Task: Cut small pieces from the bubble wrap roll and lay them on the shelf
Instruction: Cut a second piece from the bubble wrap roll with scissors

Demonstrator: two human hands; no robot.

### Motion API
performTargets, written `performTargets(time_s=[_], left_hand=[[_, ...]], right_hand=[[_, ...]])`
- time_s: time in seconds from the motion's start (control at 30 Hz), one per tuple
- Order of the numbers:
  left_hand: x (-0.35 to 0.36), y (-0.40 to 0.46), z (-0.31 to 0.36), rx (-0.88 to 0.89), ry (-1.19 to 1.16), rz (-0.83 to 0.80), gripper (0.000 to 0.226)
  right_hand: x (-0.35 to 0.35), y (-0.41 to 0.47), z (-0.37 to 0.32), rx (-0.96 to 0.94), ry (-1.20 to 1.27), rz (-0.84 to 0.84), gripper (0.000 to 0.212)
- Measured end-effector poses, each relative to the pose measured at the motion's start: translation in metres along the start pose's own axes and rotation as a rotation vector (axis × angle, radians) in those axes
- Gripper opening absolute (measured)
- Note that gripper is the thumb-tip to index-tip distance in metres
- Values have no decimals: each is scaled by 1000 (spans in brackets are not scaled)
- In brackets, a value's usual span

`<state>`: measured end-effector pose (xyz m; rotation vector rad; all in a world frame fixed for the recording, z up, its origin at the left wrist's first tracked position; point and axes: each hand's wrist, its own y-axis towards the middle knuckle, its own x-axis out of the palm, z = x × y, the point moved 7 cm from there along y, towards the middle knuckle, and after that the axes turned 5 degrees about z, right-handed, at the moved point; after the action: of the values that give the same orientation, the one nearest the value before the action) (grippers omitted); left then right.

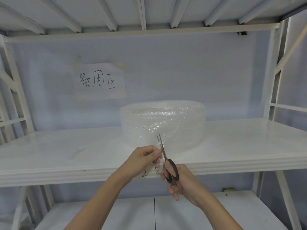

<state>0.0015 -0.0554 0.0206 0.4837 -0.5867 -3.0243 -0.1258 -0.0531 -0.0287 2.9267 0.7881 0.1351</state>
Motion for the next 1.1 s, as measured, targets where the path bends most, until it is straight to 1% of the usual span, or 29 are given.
performTargets(time_s=[0.13, 0.33, 0.43, 0.5, 0.57, 0.7, 0.83, 0.97, 1.03, 1.1], left_hand=[[2, -1, 1, 20, -8, -51, 33], [1, 0, 0, 34, 5, -51, 32], [0, 0, -1, 30, 5, -51, 29], [2, -1, -3, 36, 23, -89, 34], [3, -1, -2, 37, 27, -96, 38], [2, -1, 0, 33, 2, -87, 30], [3, -2, 1, 23, 17, -101, 27], [6, -3, 1, 36, 49, -119, 35], [4, -3, 1, 35, 37, -112, 39], [4, -4, 3, 28, 30, -107, 45]], right_hand=[[0, 2, -6, 13, -52, -9, 51], [-4, 3, -12, -8, -203, 39, 56], [-5, 4, -15, -35, -162, 45, 51], [-4, 5, -19, -44, -103, 35, 49], [-3, 7, -24, -36, -109, 29, 53], [-1, 8, -33, -56, -214, 29, 63], [1, 8, -36, -79, -219, 43, 53], [1, 9, -43, -125, -221, 81, 50], [2, 9, -45, -107, -250, 97, 44], [2, 10, -46, -102, -263, 96, 43]])
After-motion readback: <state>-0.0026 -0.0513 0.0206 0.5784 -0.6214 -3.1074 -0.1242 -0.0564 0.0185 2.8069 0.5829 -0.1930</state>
